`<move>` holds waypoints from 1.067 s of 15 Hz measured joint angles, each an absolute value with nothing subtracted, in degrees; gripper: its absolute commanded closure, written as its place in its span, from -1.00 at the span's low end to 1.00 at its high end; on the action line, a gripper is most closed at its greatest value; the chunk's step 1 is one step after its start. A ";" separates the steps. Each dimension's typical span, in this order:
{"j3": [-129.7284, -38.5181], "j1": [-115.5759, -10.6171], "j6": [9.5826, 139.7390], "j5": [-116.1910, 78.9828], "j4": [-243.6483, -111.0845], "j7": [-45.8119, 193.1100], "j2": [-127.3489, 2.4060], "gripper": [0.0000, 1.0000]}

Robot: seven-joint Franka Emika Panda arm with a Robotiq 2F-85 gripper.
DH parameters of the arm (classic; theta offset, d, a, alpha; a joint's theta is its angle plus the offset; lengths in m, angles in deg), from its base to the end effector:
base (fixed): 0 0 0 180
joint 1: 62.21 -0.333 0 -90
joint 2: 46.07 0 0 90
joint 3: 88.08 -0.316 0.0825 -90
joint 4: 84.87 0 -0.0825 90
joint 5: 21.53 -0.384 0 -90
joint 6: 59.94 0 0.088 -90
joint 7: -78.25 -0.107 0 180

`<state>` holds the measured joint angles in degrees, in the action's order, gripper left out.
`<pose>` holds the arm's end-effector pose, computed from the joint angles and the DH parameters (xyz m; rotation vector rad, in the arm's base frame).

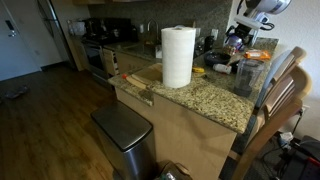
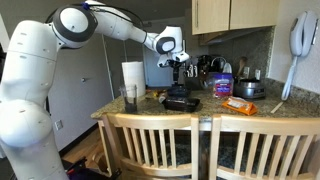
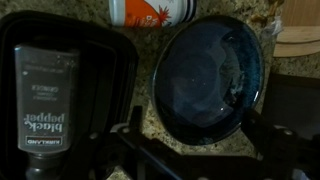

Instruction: Put the spice container in the black bowl

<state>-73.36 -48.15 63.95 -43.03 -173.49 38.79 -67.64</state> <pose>0.6249 -0.2986 0.4668 -2.2451 1.7648 -0.3293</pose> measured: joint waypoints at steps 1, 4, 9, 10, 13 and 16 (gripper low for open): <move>-73.36 -48.07 63.99 -43.06 -173.41 38.42 -67.66 -1.00; -73.33 -47.81 67.61 -43.24 -173.38 36.67 -67.63 -1.00; -73.21 -48.01 84.84 -43.21 -173.75 31.37 -66.25 -1.00; -72.94 -48.13 87.77 -43.04 -173.94 29.94 -65.59 -1.00; -72.43 -48.15 89.67 -42.73 -174.24 28.56 -64.03 -1.00; -72.06 -47.65 81.38 -38.80 -172.56 29.47 -64.03 -1.00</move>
<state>-72.06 -47.65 81.38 -38.80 -172.56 29.47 -64.03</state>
